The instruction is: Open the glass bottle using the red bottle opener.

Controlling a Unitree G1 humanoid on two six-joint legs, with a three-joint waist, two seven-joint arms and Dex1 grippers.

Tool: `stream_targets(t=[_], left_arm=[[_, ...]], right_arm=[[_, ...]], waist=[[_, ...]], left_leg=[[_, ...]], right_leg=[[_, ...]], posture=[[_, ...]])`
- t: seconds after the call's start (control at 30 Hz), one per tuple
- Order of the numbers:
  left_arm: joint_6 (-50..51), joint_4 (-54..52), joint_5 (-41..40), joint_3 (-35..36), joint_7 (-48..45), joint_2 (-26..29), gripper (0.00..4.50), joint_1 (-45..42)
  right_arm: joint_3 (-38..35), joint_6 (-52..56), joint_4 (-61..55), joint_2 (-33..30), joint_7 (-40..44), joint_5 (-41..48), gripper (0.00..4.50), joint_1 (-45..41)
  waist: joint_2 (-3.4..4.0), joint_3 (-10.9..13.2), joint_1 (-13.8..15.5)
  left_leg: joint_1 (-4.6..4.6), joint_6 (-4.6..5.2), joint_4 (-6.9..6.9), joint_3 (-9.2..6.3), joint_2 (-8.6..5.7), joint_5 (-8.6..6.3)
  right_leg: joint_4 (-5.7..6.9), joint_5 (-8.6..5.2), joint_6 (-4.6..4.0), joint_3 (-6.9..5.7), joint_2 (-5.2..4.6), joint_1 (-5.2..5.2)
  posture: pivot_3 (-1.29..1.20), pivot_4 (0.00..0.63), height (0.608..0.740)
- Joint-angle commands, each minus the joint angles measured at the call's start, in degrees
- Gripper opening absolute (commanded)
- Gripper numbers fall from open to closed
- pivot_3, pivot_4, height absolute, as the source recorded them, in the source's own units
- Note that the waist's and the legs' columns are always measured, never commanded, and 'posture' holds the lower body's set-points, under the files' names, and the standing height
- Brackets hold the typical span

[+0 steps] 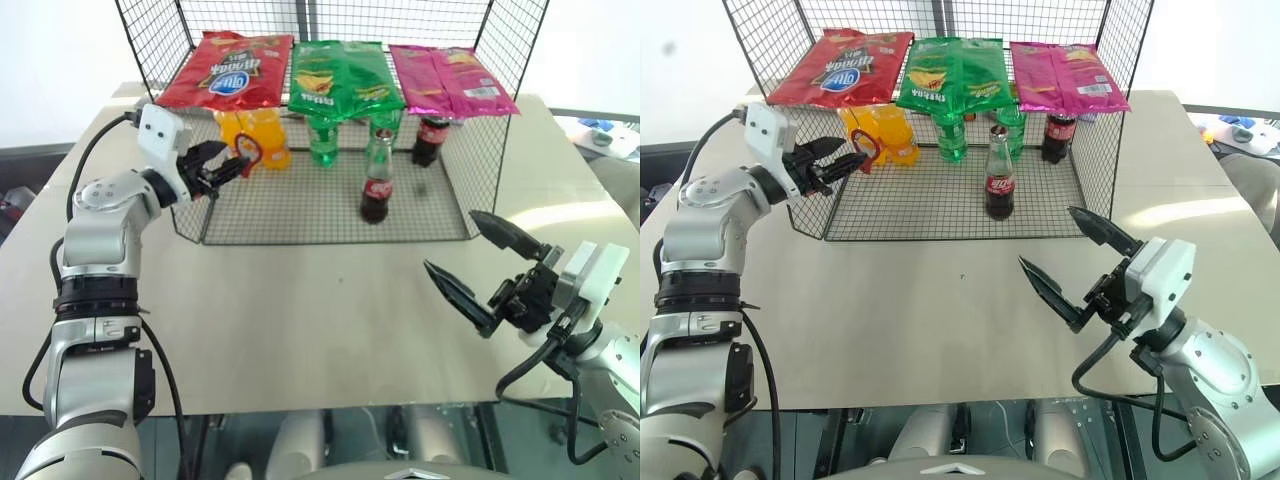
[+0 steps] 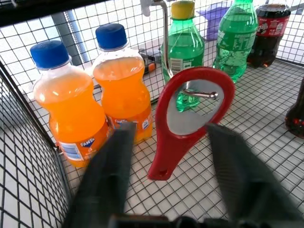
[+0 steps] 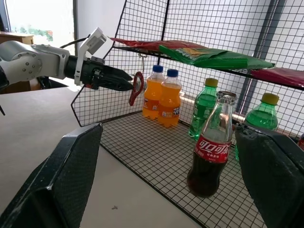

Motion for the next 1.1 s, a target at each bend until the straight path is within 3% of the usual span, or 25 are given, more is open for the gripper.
stream_targets(t=[0.03,0.37,0.6,0.63,1.1], left_arm=[[-3.06,0.99,1.99,0.03,0.64,1.18,3.45,-2.43],[-6.37,5.67,3.81,-1.94,-1.65,0.45,3.45,-6.15],[-6.2,5.87,3.39,-2.28,-4.2,-0.55,0.24,-6.43],[-6.2,5.86,3.37,-2.13,-4.21,-0.72,0.08,-6.43],[1.55,-3.82,-4.7,2.56,-10.4,1.71,0.08,-0.68]], right_arm=[[-1.03,-1.83,-2.73,0.22,0.18,-0.05,4.5,1.08],[-0.59,-2.67,-2.81,0.39,-0.15,-0.65,4.5,1.99],[-0.32,-2.6,-2.86,0.68,-0.62,-1.15,4.5,1.79],[-0.32,-2.59,-2.83,0.74,-0.64,-1.19,4.5,1.74],[-0.11,-1.79,-2.13,0.42,-0.35,-1.71,4.5,1.15]], waist=[[0.0,0.0,-0.01],[-0.02,-0.02,-0.02],[-0.03,-0.02,0.01],[-0.03,-0.02,0.01],[-0.06,-0.04,-0.01]], left_leg=[[0.0,0.0,0.0,0.0,0.0,0.0],[0.0,0.0,0.01,0.02,-0.01,0.0],[0.0,0.0,0.02,0.02,-0.01,0.0],[0.0,0.0,0.03,0.02,-0.01,0.0],[-0.02,0.0,0.04,-0.02,0.01,0.0]], right_leg=[[0.0,0.0,0.0,0.0,0.0,0.0],[0.01,0.0,0.0,0.0,0.01,0.0],[0.01,0.0,0.0,0.0,0.01,0.0],[0.01,0.0,0.0,0.0,0.01,0.0],[0.01,0.0,0.0,-0.01,0.0,0.01]], posture=[[0.0,0.15,0.74],[0.0,0.15,0.74],[0.0,0.15,0.74],[0.0,0.15,0.74],[0.0,0.15,0.74]])
